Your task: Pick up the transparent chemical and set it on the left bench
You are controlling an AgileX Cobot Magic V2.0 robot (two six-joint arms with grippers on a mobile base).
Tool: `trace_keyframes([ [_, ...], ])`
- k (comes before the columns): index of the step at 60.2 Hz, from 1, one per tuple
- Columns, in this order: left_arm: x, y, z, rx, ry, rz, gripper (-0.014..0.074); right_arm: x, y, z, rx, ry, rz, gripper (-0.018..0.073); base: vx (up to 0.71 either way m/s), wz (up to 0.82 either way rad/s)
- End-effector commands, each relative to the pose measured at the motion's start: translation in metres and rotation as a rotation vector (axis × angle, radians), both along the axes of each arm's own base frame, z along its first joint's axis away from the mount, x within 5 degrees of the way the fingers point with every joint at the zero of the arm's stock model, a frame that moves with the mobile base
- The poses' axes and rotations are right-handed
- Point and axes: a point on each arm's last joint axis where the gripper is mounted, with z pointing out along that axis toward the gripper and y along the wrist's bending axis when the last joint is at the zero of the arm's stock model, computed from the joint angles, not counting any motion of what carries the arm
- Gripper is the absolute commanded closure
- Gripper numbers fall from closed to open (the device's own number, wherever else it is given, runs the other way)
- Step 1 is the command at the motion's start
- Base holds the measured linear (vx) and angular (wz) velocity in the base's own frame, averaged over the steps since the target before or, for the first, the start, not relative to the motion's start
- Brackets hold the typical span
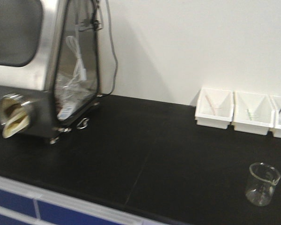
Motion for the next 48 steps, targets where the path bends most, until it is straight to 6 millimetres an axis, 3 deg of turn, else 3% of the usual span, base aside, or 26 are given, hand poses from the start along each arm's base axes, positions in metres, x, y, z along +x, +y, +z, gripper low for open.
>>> trace_keyframes([
  [1,-0.0015,0.0002,0.0027,-0.014,-0.081,-0.001,0.06,0.0013,0.0012,0.016,0.002,-0.104,0.015,0.0562,0.36,-0.42],
  [48,-0.0015,0.0002,0.0027,-0.014,-0.081,-0.001,0.06,0.0013,0.0012,0.016,0.002,-0.104,0.015,0.0562,0.28,-0.35],
])
